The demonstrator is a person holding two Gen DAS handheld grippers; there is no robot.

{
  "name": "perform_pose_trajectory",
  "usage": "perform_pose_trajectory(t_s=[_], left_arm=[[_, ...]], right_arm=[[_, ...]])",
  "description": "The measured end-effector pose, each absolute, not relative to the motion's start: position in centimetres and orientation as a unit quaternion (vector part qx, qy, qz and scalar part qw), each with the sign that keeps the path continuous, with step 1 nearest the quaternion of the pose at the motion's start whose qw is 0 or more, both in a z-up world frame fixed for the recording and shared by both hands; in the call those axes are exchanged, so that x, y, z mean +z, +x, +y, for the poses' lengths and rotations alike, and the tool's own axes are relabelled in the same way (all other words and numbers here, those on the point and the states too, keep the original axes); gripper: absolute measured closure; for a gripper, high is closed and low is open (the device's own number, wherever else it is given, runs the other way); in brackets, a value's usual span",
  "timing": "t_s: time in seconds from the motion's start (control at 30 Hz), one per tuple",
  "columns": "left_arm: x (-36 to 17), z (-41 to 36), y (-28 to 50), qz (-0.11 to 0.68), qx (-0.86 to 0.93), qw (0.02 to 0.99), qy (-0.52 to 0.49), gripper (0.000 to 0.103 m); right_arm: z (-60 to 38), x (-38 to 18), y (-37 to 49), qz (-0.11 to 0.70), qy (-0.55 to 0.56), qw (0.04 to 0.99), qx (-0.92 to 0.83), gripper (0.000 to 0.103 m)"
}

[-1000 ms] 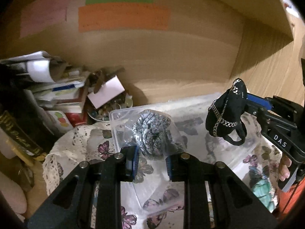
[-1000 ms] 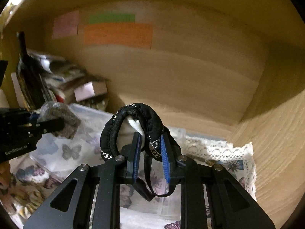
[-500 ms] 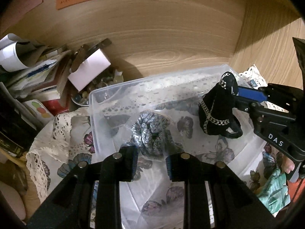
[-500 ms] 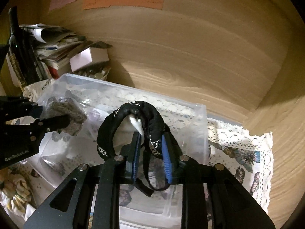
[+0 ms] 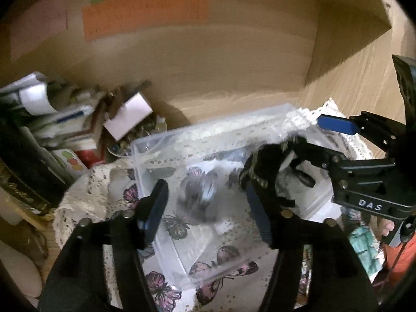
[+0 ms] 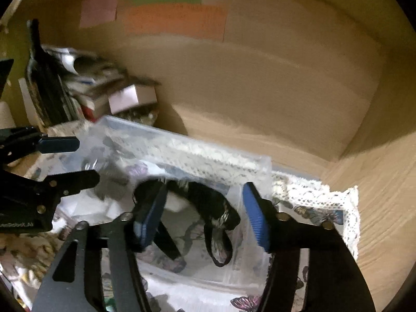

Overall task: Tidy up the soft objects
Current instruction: 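Carry both items over the clear box and open both tools to drop them, then grasp the floral cloth with the left tool while the right tool grasps the green knitted sock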

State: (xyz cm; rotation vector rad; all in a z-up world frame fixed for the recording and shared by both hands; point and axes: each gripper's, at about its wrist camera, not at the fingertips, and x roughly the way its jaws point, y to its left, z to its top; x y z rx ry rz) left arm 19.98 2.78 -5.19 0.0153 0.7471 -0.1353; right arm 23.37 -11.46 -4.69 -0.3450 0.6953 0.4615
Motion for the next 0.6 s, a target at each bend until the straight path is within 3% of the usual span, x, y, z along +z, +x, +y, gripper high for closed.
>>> perform_pose_trajectory(t_s=[0.3,0.6], left_arm=[[-1.5,3.8,15.6,0.305,-0.049,0.951,-0.005,0.007],[-2.5,4.8,11.6,0.298,-0.032,0.954,-0.002,0.004]], right_arm=[[-12.6,-0.2,18.3,0.263,-0.147,0.923,0.24,0.027],[-14.1,0.5,13.9,0.234,-0.133,0.928,0.258,0.022]])
